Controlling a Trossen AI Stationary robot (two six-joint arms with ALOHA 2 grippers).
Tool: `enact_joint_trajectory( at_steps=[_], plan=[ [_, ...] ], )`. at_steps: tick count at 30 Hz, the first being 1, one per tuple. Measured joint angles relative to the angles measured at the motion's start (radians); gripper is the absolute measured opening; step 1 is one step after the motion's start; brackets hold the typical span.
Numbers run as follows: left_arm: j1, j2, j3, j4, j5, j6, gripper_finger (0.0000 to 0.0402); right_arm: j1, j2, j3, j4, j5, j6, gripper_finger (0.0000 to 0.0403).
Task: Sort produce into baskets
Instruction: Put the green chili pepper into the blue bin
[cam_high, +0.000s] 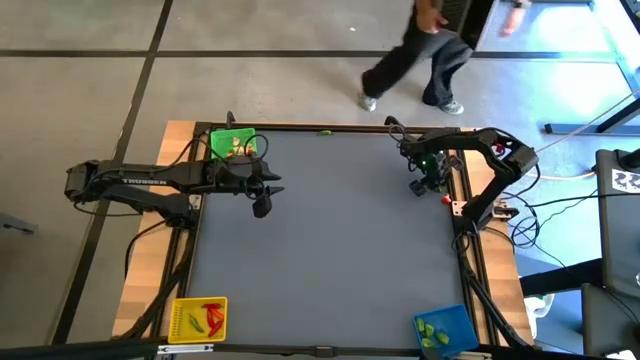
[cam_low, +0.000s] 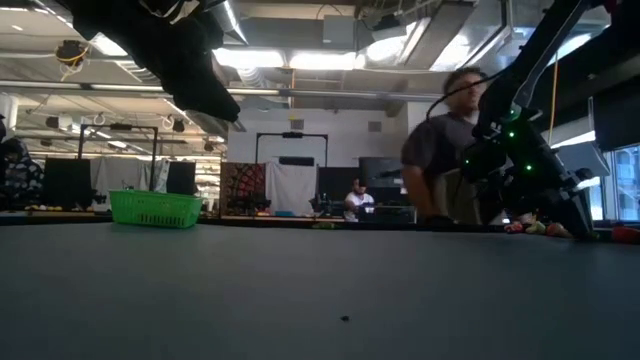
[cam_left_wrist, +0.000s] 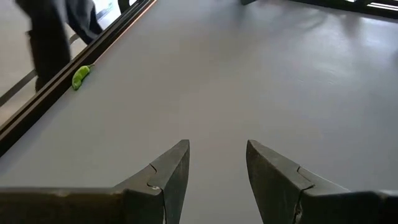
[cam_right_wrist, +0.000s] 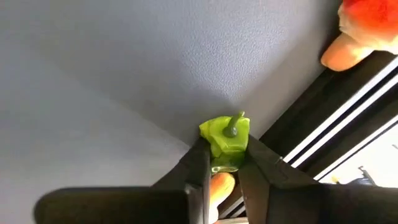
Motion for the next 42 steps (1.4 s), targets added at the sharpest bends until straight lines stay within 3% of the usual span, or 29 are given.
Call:
enact_joint_trajectory(
  at_steps=[7,18,29,37,42],
  plan=[
    [0.000,0.000,0.000,0.002,0.000,0.001,0.0155,0.078,-0.054,0.041,-0.001,0.033,0.027,0.0058],
    [0.000,0.000,0.000,0.005,-0.001,0.000,0.0155,0.341,-0.251,0.130,-0.108,-0.108,0.163,0.0060],
    [-0.005,0.000,0.000,0.005,0.000,0.000,0.0155,0.779,-0.414,0.144,-0.116,-0.232,0.466,0.0062],
    [-0.038,0.000,0.000,0.005,0.000,0.000,0.0155,1.140,-0.435,0.148,-0.110,-0.319,0.769,0.0062],
    [-0.069,0.000,0.000,0.005,0.000,0.000,0.0155,1.357,-0.435,0.225,-0.106,-0.325,0.962,0.0062]
  ],
)
